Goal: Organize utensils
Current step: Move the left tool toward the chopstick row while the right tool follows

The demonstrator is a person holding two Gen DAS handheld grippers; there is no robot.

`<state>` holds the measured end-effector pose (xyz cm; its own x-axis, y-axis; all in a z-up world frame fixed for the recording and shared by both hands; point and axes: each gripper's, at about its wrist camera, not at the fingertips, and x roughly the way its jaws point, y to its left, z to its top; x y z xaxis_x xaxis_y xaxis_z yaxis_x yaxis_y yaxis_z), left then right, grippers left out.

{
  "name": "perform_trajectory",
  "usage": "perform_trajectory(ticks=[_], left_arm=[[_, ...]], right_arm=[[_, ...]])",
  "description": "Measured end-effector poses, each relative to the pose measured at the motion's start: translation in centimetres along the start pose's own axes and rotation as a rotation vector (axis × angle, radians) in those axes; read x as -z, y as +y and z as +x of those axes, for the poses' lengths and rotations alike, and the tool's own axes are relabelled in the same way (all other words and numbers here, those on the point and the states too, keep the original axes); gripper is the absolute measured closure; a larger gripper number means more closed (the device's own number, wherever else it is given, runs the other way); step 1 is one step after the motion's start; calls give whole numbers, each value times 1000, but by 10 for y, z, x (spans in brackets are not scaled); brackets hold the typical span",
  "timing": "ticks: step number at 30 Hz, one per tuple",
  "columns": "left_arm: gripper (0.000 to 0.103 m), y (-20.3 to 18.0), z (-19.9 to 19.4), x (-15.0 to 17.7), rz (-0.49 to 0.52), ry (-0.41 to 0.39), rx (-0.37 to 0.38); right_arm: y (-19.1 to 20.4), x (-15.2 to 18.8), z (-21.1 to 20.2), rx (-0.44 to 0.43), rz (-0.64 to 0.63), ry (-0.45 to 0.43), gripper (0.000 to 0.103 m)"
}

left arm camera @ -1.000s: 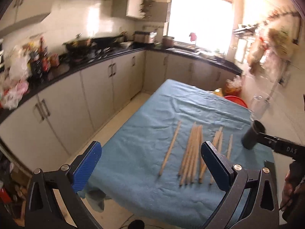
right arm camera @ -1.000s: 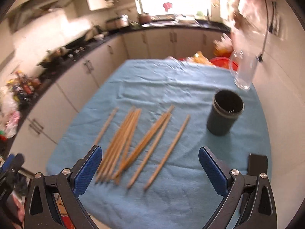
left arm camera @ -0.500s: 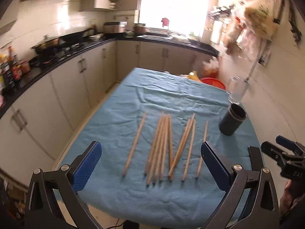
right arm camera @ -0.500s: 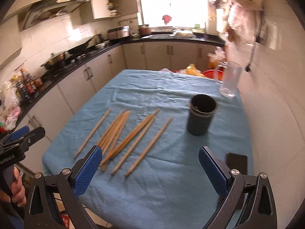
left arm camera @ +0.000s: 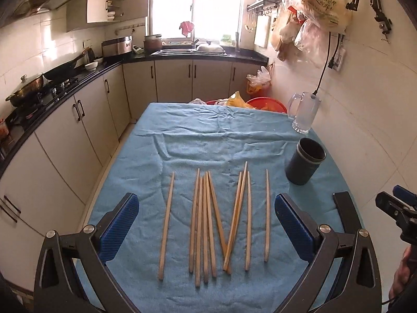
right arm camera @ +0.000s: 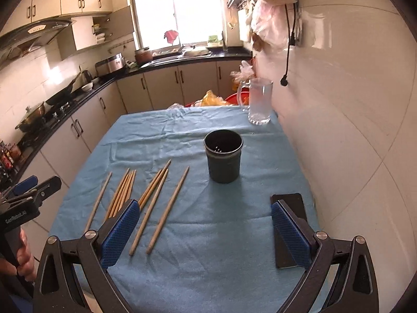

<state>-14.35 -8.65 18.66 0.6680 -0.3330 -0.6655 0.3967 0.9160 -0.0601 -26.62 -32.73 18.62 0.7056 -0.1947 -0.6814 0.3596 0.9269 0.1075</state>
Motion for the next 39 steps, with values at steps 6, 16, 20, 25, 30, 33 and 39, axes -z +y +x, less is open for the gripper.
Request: perform_trajectory(ticks=[6, 16, 20, 25, 30, 33, 39], left_arm=[[0, 8, 5, -3, -5, 9, -5], [0, 21, 10, 3, -39, 36, -44], [0, 23, 13, 7, -53, 52, -57], [0, 24, 17, 11, -63, 69, -70], [0, 22, 19, 13, -71, 78, -84], [0, 20, 21, 16, -77, 90, -92], [0, 13, 26, 20, -96, 106, -108]], right_arm=[[5, -1, 0, 17, 2, 11, 1], [18, -4, 10, -11, -34, 47, 1], [23, -3, 16, -27, -47, 69, 1], [26, -1, 23, -44, -56, 91, 1], [26, 0, 29, -66, -60, 111, 1], [24, 2, 34, -80, -63, 127, 1], [18, 1, 42, -102, -81, 150, 1]])
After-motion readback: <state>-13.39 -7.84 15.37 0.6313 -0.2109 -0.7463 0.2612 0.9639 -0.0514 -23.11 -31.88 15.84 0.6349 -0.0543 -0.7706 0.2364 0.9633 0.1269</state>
